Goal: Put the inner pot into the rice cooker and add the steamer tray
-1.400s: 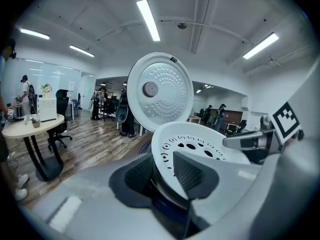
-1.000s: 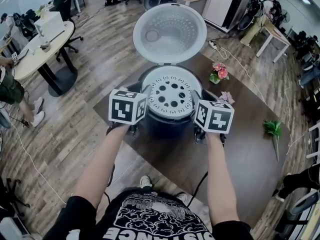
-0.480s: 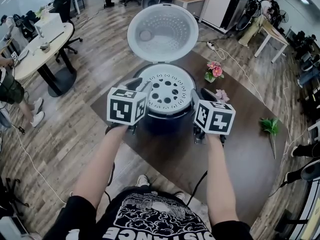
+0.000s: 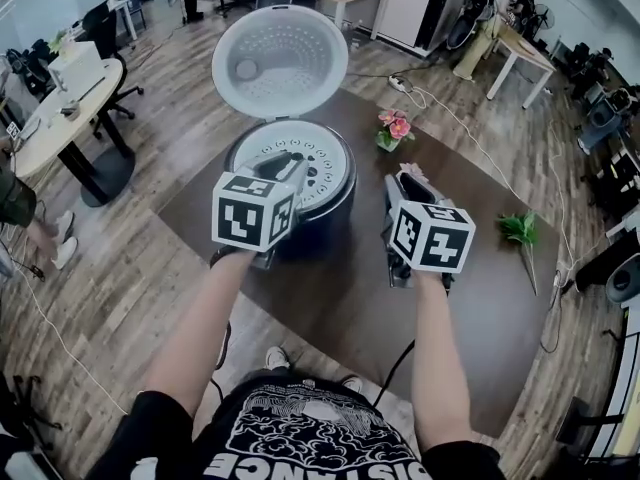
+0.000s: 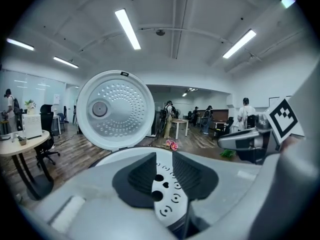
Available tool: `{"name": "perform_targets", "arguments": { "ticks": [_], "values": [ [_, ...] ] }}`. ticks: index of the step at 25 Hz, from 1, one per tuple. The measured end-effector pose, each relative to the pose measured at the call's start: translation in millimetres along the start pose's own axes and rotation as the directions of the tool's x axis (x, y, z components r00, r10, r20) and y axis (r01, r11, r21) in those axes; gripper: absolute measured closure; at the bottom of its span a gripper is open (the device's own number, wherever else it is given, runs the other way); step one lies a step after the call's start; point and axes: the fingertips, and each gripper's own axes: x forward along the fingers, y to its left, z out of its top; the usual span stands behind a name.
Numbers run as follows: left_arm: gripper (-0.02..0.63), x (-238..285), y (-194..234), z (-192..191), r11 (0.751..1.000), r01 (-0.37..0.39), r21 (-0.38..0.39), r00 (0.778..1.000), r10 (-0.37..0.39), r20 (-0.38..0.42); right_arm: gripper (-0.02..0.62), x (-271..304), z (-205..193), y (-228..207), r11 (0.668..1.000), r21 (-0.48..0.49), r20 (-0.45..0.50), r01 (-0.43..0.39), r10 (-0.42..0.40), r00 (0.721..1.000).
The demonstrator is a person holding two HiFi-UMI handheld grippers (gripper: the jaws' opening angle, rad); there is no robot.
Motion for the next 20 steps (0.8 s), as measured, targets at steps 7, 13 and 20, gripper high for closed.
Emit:
{"name": "perform_targets", "arguments": {
  "ticks": [7,13,20],
  "values": [
    [0.522,19.2,-51.8,1.2,0.996,0.083,0.041,0.997,-0.083,-0.001,0.529,-42.0,-3.5,-45.7,0.996,0.027,0.035,0.086,-0.087,0.996],
    [0.555,31.9,-99.3,-4.0,0.983,0.172,0.067,0.985,-0.171,-0.007,0.548,-81.5,-14.4,-83.0,0.986,0.066,0.056,0.153,-0.156,0.986],
    [0.603,37.7,-137.4,-3.8,0.965,0.250,0.077,0.968,-0.251,-0.002,0.580,-127.8,-24.6,-112.0,0.972,0.043,0.092,0.233,-0.236,0.967]
  ]
}}
